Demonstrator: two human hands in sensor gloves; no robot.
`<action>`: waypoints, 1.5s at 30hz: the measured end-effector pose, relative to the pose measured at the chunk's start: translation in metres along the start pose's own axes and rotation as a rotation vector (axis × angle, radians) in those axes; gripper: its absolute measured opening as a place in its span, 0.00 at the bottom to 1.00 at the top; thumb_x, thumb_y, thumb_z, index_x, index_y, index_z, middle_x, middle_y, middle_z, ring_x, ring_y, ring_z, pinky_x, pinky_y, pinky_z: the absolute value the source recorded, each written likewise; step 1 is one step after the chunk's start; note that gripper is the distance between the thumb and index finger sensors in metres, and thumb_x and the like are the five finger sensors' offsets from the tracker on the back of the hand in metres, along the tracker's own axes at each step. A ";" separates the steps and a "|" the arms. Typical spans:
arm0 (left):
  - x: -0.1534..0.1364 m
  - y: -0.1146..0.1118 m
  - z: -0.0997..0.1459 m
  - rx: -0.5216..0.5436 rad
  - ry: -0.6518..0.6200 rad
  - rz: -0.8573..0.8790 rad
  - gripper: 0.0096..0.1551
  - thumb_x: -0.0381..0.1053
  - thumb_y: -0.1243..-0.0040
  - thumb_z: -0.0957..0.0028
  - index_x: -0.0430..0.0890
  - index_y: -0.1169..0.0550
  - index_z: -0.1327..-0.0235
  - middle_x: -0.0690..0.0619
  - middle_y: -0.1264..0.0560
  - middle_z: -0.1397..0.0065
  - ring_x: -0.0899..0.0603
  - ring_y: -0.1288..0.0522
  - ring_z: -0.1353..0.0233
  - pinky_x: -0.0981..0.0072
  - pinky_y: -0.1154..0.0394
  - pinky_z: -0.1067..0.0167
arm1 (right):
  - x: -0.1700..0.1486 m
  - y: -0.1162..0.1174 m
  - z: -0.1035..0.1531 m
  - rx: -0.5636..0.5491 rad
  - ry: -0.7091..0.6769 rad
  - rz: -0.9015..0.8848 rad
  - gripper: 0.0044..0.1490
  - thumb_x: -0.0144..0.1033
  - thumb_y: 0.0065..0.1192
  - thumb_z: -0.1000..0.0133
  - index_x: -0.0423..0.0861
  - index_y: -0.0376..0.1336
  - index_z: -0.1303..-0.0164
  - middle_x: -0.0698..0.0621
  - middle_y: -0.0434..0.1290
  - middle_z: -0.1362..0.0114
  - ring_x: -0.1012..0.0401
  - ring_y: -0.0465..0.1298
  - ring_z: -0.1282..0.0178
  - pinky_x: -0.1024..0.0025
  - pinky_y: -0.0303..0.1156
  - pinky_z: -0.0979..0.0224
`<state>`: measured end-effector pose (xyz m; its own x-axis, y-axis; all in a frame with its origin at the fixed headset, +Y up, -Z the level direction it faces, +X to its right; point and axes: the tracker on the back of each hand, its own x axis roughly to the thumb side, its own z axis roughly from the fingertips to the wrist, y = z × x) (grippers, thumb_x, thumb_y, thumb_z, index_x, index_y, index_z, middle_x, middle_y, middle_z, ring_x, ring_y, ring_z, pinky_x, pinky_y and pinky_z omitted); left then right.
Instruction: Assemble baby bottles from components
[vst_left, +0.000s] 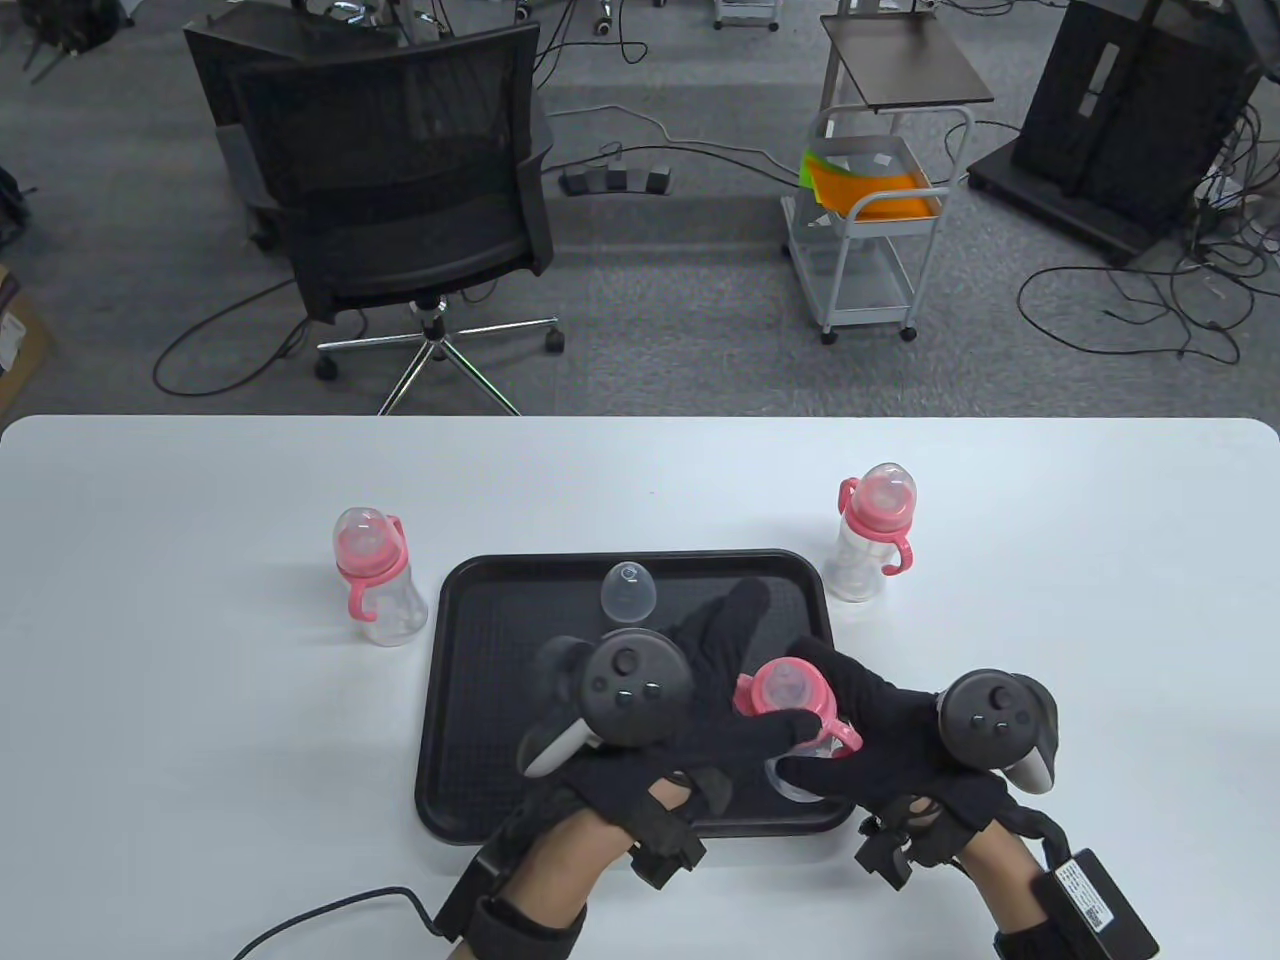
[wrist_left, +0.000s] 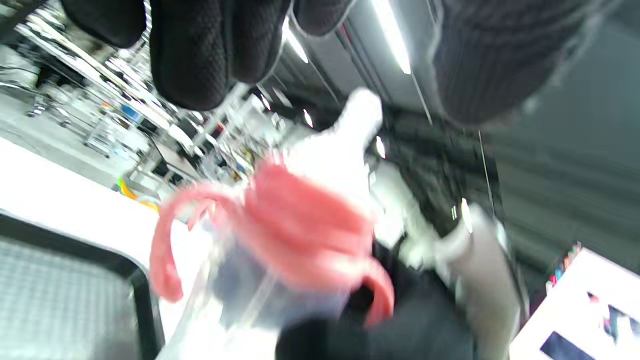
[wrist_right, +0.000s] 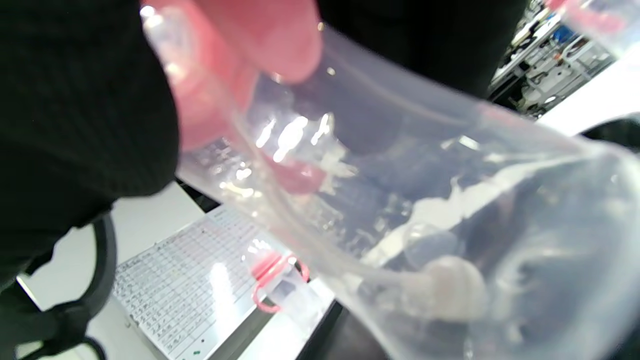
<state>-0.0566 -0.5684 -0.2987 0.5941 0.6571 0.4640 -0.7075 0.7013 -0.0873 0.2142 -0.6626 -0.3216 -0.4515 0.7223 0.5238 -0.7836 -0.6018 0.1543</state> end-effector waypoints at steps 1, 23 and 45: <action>-0.003 0.007 0.000 0.038 0.016 0.000 0.55 0.72 0.29 0.49 0.46 0.38 0.16 0.38 0.31 0.21 0.29 0.23 0.31 0.27 0.36 0.30 | -0.001 -0.003 0.000 -0.009 0.004 -0.016 0.66 0.54 0.87 0.64 0.44 0.53 0.22 0.43 0.68 0.25 0.45 0.78 0.29 0.42 0.79 0.29; -0.153 -0.060 -0.090 -0.266 0.597 -0.489 0.59 0.66 0.24 0.49 0.58 0.48 0.14 0.51 0.55 0.11 0.27 0.43 0.15 0.27 0.46 0.21 | -0.015 -0.027 0.003 -0.074 0.029 -0.076 0.66 0.54 0.87 0.63 0.46 0.52 0.21 0.44 0.66 0.23 0.45 0.77 0.27 0.42 0.76 0.27; -0.195 -0.109 -0.120 -0.365 0.727 -0.624 0.46 0.67 0.24 0.51 0.68 0.37 0.21 0.50 0.36 0.16 0.37 0.24 0.28 0.35 0.38 0.21 | -0.021 -0.024 0.000 -0.027 0.051 -0.077 0.66 0.53 0.87 0.63 0.45 0.52 0.21 0.43 0.67 0.24 0.44 0.77 0.28 0.42 0.76 0.28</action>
<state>-0.0495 -0.7403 -0.4853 0.9906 0.0693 -0.1176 -0.1051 0.9371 -0.3327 0.2421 -0.6632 -0.3360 -0.4101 0.7828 0.4680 -0.8276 -0.5350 0.1697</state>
